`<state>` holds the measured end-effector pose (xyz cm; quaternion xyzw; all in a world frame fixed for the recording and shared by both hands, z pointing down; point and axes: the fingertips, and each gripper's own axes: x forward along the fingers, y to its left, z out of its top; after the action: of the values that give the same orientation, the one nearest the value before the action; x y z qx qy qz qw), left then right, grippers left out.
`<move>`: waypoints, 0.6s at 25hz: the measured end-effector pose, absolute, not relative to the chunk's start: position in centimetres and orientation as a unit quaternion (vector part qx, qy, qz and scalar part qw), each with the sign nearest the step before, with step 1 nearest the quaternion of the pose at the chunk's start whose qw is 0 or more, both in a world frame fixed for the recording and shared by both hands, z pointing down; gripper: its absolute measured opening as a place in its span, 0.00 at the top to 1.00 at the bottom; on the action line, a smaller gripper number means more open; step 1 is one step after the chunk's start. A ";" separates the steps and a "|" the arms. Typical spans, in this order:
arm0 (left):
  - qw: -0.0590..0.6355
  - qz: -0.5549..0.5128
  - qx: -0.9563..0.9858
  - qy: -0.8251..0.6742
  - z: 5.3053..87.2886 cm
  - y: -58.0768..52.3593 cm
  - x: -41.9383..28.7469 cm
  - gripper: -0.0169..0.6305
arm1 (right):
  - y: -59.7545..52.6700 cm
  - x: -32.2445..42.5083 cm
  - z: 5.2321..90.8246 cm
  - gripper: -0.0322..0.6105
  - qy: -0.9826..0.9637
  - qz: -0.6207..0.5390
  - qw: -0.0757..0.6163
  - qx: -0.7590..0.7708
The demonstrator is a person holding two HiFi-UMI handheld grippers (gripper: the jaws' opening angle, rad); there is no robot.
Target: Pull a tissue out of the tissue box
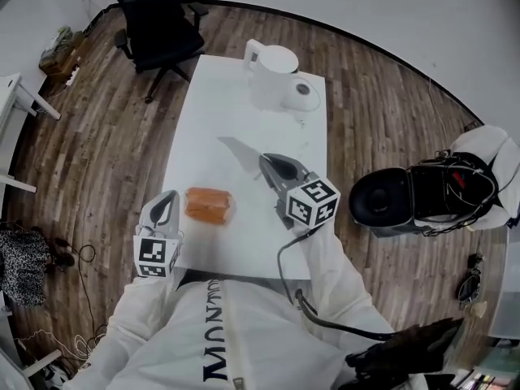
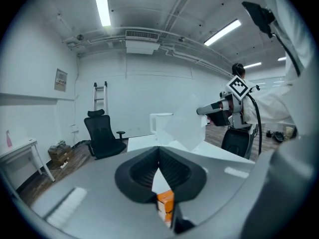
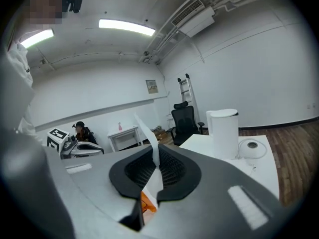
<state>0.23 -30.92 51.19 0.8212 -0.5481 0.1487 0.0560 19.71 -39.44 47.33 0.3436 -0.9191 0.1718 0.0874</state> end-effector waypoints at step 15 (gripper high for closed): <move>-0.009 0.127 0.841 -0.525 47.5 -25.3 -0.4 0.98 | -28.5 22.4 46.8 0.94 -0.894 0.161 0.068 0.412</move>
<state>-0.42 -25.25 47.46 0.8412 -0.5253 0.1275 -0.0091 22.38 -28.51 46.79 0.4119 -0.8944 0.1605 0.0680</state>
